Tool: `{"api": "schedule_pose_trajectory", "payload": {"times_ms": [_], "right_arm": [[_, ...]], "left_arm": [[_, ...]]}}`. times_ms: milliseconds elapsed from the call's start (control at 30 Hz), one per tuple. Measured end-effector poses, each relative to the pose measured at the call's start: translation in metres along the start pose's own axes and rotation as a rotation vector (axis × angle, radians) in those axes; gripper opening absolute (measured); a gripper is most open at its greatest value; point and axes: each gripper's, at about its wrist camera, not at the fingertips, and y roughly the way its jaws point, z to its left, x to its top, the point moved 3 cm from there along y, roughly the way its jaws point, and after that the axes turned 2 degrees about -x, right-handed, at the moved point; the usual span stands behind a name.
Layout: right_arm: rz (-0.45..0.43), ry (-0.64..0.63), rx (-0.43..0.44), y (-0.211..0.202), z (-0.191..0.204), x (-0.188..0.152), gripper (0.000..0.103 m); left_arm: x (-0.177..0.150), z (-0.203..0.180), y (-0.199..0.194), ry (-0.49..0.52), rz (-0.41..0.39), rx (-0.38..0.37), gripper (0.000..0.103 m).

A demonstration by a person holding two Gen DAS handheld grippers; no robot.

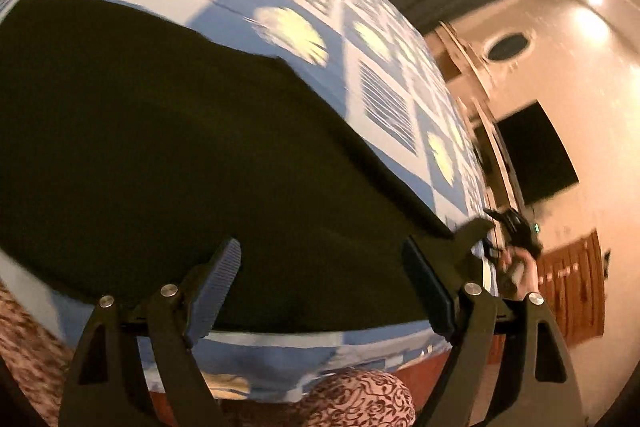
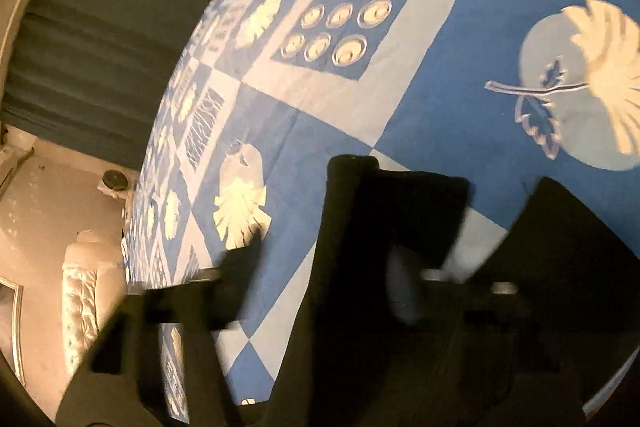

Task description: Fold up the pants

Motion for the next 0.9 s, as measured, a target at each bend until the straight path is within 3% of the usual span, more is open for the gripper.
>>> {"api": "schedule_pose_trajectory", "payload": {"times_ms": [33,100,233,333,500,667,767,900], "right_arm": [[0.014,-0.002,0.0,0.003,0.001,0.001,0.018],[0.025,-0.035,-0.001,0.001,0.008,0.002,0.016],[-0.014,-0.086,0.134,-0.038,0.021,0.0,0.014],[-0.048,-0.109,0.185,-0.076,0.006,-0.006,0.014],[-0.078,-0.057,0.163,-0.123,-0.069,-0.02,0.014],[-0.04,0.072,0.108,-0.128,-0.147,-0.041,0.011],[-0.021,0.114,0.116,-0.123,-0.168,-0.05,0.011],[-0.024,0.114,0.141,-0.124,-0.165,-0.057,0.014]], "left_arm": [[-0.004,-0.005,0.005,0.014,0.005,0.0,0.081],[-0.01,-0.014,0.014,0.038,0.017,-0.001,0.081],[-0.017,-0.021,0.023,0.036,0.033,-0.009,0.081],[-0.022,-0.022,0.026,0.032,0.042,-0.013,0.081],[-0.035,-0.024,0.032,0.035,0.071,-0.017,0.082],[-0.045,-0.03,0.037,0.053,0.085,-0.013,0.082],[-0.048,-0.034,0.039,0.067,0.089,-0.012,0.082],[-0.052,-0.039,0.037,0.047,0.084,-0.036,0.083]]}}
